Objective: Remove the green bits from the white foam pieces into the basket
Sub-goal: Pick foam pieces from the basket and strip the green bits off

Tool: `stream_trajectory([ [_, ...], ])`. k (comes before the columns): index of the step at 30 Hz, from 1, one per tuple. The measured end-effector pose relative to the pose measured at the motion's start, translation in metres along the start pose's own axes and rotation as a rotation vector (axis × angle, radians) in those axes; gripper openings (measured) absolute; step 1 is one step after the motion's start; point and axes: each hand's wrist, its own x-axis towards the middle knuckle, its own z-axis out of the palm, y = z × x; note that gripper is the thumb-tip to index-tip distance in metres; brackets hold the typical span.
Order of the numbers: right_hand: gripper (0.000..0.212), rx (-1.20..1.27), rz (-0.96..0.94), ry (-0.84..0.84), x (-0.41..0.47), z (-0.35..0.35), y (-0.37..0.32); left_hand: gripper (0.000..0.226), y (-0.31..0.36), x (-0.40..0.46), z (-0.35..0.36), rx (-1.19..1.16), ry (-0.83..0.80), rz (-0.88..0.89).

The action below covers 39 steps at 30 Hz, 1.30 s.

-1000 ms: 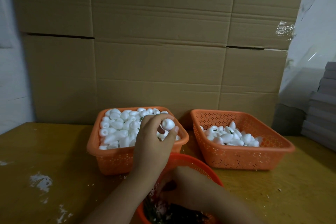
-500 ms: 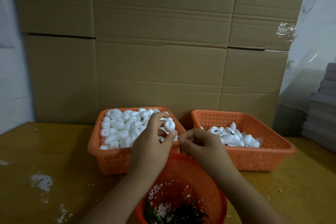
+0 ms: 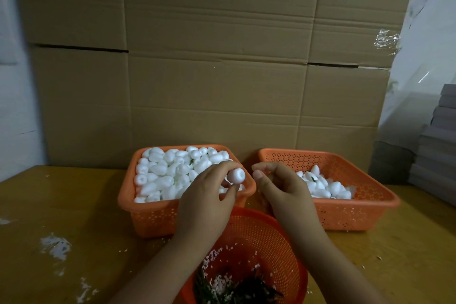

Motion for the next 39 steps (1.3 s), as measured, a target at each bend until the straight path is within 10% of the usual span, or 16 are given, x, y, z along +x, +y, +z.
stream_trajectory([
  [19, 0.022, -0.292, -0.177, 0.025, -0.002, 0.001, 0.01, 0.035, 0.002, -0.004, 0.0, 0.161, 0.023, 0.148],
  [39, 0.008, -0.009, -0.053, 0.022, 0.002, -0.002, 0.011, 0.039, 0.006, -0.001, -0.003, 0.144, -0.017, 0.121],
])
